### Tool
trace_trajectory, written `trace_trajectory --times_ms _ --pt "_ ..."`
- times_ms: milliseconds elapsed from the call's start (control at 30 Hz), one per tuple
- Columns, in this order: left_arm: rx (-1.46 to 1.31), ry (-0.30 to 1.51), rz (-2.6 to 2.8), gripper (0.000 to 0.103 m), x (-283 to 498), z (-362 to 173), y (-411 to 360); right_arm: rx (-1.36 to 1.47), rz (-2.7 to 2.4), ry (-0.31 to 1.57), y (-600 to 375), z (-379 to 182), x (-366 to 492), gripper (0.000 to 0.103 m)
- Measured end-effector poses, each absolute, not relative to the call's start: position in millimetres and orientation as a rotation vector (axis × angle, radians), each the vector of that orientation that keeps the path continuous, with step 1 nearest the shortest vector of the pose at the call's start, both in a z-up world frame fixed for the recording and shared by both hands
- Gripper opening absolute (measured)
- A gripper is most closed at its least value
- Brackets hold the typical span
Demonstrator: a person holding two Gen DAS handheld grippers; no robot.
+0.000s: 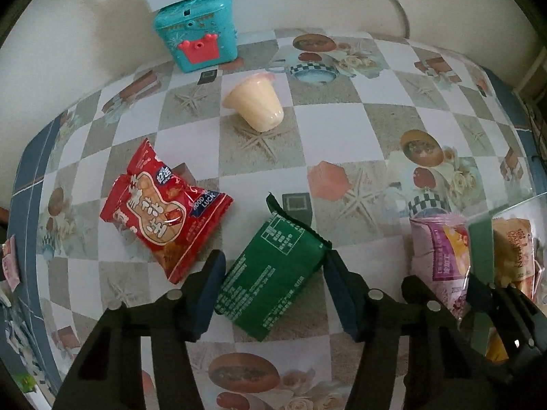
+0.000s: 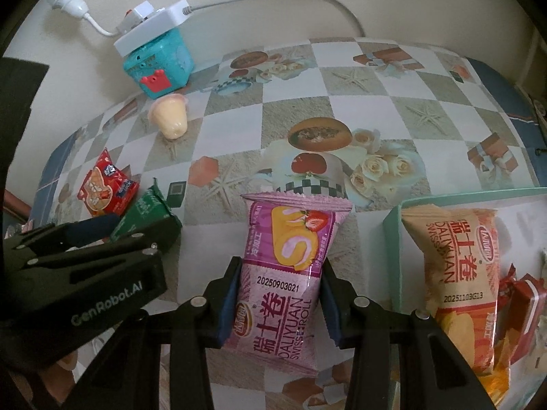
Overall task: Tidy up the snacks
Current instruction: 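Grasp the green pack with the left tool while the right tool holds the pink pack, then lift the green pack and pink pack over the tray with both tools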
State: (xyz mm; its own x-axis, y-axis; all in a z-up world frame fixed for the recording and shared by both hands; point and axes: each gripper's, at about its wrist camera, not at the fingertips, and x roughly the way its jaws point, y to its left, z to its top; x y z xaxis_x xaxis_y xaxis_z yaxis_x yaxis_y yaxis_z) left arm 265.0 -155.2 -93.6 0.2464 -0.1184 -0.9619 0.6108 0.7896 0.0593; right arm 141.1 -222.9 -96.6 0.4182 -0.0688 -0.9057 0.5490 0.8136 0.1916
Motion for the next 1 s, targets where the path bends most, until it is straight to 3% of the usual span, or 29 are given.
trace_trajectory --times_ms 67,167,267,1000 --pt "0.466 1.241 -0.52 0.061 263.8 -95.8 -155.0 0.509 -0.407 1.082 -223.1 -96.6 141.2 0.045" --pt "0.422 1.298 -0.495 0.051 265.6 -105.9 -151.7 0.509 -0.402 1.089 -221.8 -97.1 141.9 0.045" --pt "0.389 1.302 -0.477 0.048 266.4 -105.0 -149.2 0.506 -0.392 1.091 -220.6 -97.1 142.1 0.045" --pt "0.025 1.382 -0.099 0.042 228.0 -108.3 -64.5 0.489 -0.334 1.069 -205.3 -71.8 119.3 0.044"
